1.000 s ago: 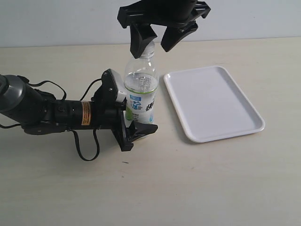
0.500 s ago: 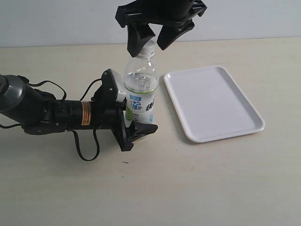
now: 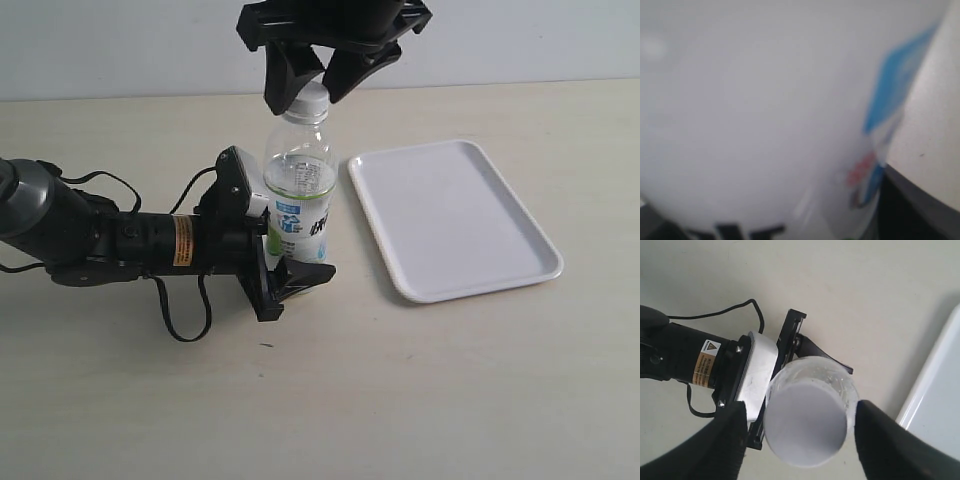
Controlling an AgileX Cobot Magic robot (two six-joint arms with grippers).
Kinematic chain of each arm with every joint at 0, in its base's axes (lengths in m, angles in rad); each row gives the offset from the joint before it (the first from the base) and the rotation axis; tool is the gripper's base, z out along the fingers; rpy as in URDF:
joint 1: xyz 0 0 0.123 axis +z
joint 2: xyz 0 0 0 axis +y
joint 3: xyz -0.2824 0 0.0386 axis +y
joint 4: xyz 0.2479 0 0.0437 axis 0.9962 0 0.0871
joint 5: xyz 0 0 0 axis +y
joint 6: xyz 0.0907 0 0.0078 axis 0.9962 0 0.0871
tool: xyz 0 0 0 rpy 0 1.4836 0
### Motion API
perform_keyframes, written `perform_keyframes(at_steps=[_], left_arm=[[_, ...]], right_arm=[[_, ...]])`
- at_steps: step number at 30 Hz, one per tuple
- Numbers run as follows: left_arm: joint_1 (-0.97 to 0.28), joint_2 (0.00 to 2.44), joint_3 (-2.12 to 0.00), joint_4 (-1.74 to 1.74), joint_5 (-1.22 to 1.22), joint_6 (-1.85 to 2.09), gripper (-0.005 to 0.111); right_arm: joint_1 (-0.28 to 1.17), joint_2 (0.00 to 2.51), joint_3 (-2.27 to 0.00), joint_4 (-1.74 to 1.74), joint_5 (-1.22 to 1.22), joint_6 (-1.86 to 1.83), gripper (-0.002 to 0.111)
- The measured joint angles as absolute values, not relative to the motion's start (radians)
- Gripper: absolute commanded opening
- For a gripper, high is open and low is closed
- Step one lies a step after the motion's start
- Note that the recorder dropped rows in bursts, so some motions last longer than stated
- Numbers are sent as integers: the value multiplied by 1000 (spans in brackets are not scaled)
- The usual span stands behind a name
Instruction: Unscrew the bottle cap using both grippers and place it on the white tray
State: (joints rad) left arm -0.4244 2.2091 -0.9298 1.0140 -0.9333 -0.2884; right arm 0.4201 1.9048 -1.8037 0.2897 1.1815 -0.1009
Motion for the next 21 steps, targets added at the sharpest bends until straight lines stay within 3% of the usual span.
perform_keyframes(at_steps=[13, 17, 21], left_arm=[[-424, 2209, -930, 1014, -933, -288, 0], [-424, 2209, -930, 1014, -933, -288, 0], [-424, 2209, -930, 1014, -933, -288, 0]], right_arm=[[420, 1905, -1804, 259, 1185, -101, 57], [420, 1905, -1804, 259, 1174, -101, 51], [420, 1905, -1804, 261, 1174, -101, 38]])
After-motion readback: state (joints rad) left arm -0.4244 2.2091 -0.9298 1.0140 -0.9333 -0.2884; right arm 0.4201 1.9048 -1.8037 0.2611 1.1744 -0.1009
